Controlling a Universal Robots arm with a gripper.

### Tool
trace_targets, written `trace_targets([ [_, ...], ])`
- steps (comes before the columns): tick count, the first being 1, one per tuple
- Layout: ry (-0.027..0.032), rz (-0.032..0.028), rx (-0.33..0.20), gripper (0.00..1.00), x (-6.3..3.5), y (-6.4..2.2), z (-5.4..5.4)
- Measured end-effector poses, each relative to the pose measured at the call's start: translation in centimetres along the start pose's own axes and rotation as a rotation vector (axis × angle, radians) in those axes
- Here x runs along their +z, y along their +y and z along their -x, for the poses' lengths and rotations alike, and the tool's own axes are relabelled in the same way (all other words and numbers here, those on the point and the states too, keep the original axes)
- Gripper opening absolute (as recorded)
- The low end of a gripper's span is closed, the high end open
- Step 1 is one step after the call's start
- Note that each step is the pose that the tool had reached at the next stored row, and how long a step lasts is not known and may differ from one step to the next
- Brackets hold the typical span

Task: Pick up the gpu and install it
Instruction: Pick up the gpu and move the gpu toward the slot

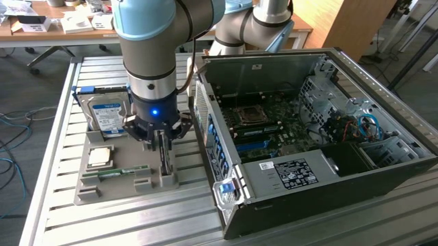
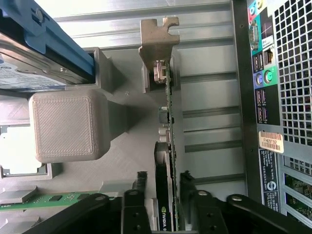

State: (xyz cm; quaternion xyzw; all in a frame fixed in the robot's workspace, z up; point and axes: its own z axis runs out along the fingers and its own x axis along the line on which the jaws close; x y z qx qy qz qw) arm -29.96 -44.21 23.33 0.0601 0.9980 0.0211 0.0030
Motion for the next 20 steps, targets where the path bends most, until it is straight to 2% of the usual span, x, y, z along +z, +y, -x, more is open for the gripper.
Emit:
trace_targets([
  [2, 0.0000, 0.0000, 0.000, 0.39, 0.00, 0.00, 0.00],
  [3, 0.0000, 0.0000, 0.000, 0.33, 0.00, 0.00, 0.00],
  [10, 0.0002, 0.0000, 0.000, 0.31, -0.01, 0.00, 0.00],
  [11, 0.0000, 0.0000, 0.000, 0.26, 0.00, 0.00, 0.00],
  [20, 0.0000, 0.0000, 0.000, 0.26, 0.00, 0.00, 0.00],
])
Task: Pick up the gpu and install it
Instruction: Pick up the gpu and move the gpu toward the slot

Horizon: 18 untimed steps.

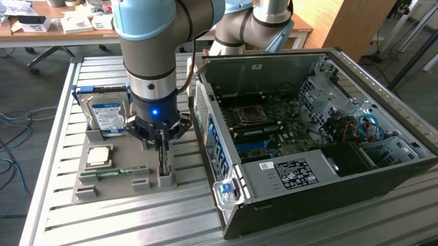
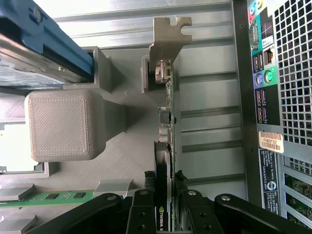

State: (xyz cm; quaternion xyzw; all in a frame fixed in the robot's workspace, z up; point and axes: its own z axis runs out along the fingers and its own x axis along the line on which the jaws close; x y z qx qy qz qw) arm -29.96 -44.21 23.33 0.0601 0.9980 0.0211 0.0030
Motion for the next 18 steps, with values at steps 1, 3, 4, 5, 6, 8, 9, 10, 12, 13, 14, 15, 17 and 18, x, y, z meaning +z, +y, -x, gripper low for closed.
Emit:
trace_targets([
  [1, 0.0000, 0.0000, 0.000, 0.26, 0.00, 0.00, 0.00],
  [3, 0.0000, 0.0000, 0.000, 0.26, 0.00, 0.00, 0.00],
  [4, 0.0000, 0.0001, 0.000, 0.26, 0.00, 0.00, 0.00],
  [5, 0.0000, 0.0002, 0.000, 0.26, 0.00, 0.00, 0.00],
  [6, 0.0001, 0.0003, -0.002, 0.26, 0.00, 0.00, 0.00],
  [8, 0.0004, 0.0003, -0.009, 0.26, 0.00, 0.00, 0.00],
  [9, 0.0006, 0.0003, -0.013, 0.26, 0.00, 0.00, -0.01],
  [10, 0.0008, 0.0003, -0.017, 0.26, 0.00, 0.00, 0.00],
  [12, 0.0010, 0.0003, -0.022, 0.26, 0.00, 0.00, 0.00],
  [13, 0.0012, 0.0003, -0.026, 0.26, 0.01, 0.00, 0.00],
  [14, 0.0014, 0.0003, -0.030, 0.26, 0.01, 0.00, 0.00],
  [15, 0.0015, 0.0003, -0.033, 0.26, 0.01, 0.00, 0.00],
  [17, 0.0016, 0.0004, -0.033, 0.26, 0.01, 0.00, 0.00],
  [18, 0.0016, 0.0004, -0.033, 0.26, 0.01, 0.00, 0.00],
])
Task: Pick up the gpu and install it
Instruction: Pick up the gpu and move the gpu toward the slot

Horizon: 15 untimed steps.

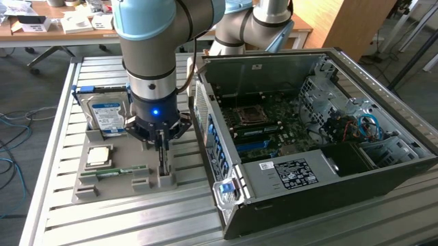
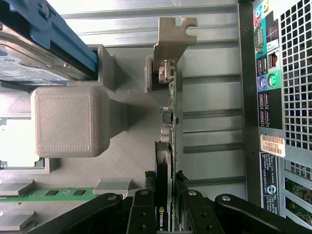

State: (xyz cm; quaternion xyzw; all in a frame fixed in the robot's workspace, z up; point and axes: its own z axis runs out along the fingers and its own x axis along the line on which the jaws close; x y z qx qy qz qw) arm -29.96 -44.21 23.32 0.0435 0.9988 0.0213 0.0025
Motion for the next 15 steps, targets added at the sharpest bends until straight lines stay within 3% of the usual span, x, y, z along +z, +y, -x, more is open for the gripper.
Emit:
trace_targets([
  [15, 0.0007, 0.0001, -0.017, 0.26, -0.37, 0.02, 0.00],
])
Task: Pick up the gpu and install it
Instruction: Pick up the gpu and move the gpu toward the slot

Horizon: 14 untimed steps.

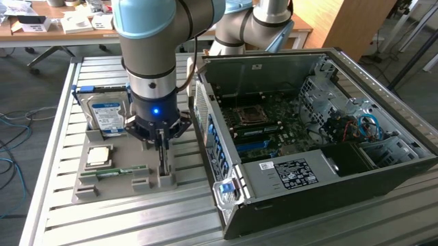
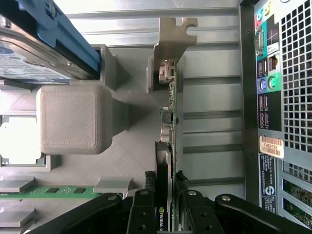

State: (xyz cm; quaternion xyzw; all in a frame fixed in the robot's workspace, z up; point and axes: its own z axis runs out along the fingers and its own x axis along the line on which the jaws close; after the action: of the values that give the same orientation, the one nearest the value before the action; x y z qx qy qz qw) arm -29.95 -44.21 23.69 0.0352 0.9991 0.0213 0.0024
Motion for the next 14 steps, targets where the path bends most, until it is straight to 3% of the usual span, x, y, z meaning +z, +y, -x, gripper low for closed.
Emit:
trace_targets([
  [14, 0.0000, 0.0000, 0.000, 0.26, -2.39, 0.10, 0.0],
])
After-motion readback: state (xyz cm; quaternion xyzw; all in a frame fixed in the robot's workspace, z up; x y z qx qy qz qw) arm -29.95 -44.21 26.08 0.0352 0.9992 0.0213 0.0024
